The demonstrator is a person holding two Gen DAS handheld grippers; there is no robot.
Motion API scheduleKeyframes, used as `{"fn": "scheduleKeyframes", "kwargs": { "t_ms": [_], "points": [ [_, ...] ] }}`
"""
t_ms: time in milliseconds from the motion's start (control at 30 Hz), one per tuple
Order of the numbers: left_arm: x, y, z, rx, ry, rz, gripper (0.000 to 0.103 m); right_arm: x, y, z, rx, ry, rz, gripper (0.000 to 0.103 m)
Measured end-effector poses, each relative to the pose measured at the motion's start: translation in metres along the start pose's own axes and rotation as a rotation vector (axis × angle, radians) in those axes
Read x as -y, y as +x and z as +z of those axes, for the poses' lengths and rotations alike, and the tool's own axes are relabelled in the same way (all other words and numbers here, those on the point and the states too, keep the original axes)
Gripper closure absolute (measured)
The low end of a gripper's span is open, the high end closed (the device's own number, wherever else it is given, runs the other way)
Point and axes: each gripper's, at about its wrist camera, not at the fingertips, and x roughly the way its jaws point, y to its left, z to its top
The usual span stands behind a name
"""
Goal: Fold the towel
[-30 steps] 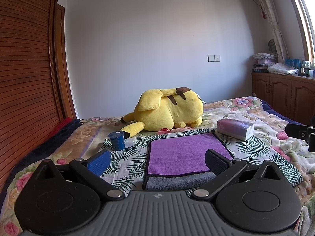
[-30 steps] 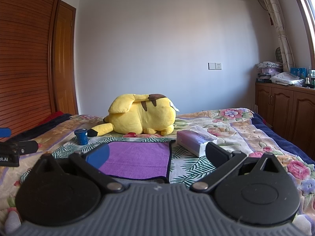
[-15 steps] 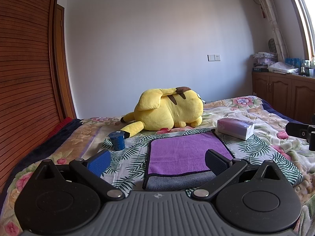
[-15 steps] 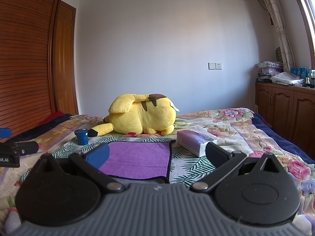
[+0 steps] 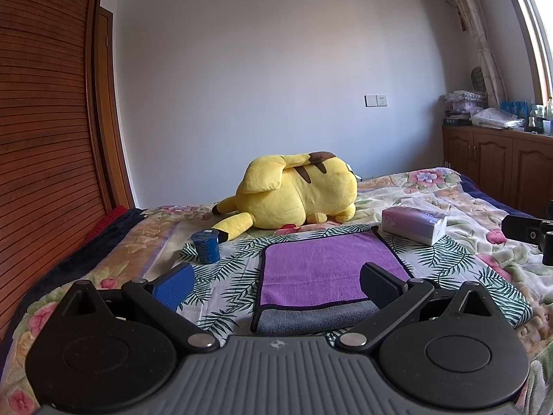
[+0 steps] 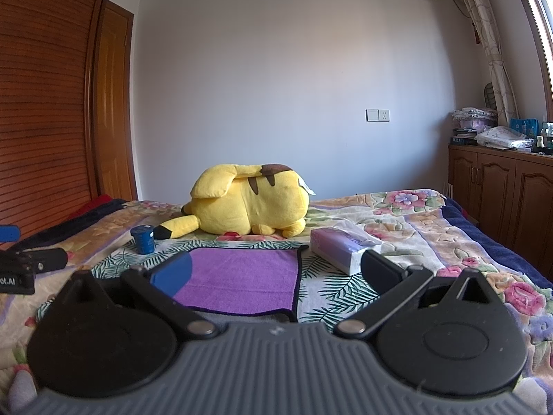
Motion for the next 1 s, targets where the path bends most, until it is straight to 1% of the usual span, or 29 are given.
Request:
{"fn": "scheduleKeyframes", "kwargs": {
  "t_ms": [33,67,133,433,500,600,1000],
  "points": [
    [0.000,0.000,0.000,-0.001,0.000,0.000,0.000,0.000,0.000,0.000,0.000,0.000,0.000,0.000],
    [0.002,0.001,-0.008,-0.001,0.001,0.000,0.000,0.000,0.000,0.000,0.000,-0.001,0.000,0.000],
    [0.003,0.004,-0.013,-0.002,0.001,0.001,0.000,0.000,0.000,0.000,0.000,0.000,0.000,0.000],
    [-0.002,0.003,-0.017,-0.013,0.005,-0.002,0.000,-0.001,0.001,0.001,-0.003,-0.002,0.001,0.000],
    [0.000,0.005,-0.015,-0.028,0.009,-0.002,0.000,0.005,0.003,-0.003,-0.010,-0.004,0.001,0.000],
    [0.001,0.005,-0.010,-0.045,0.016,-0.005,0.000,-0.001,0.007,-0.002,-0.021,-0.008,0.000,0.000],
    [0.006,0.020,-0.011,-0.118,0.037,-0.015,0.000,-0.009,0.017,-0.001,-0.068,-0.023,0.012,0.000]
  ]
}}
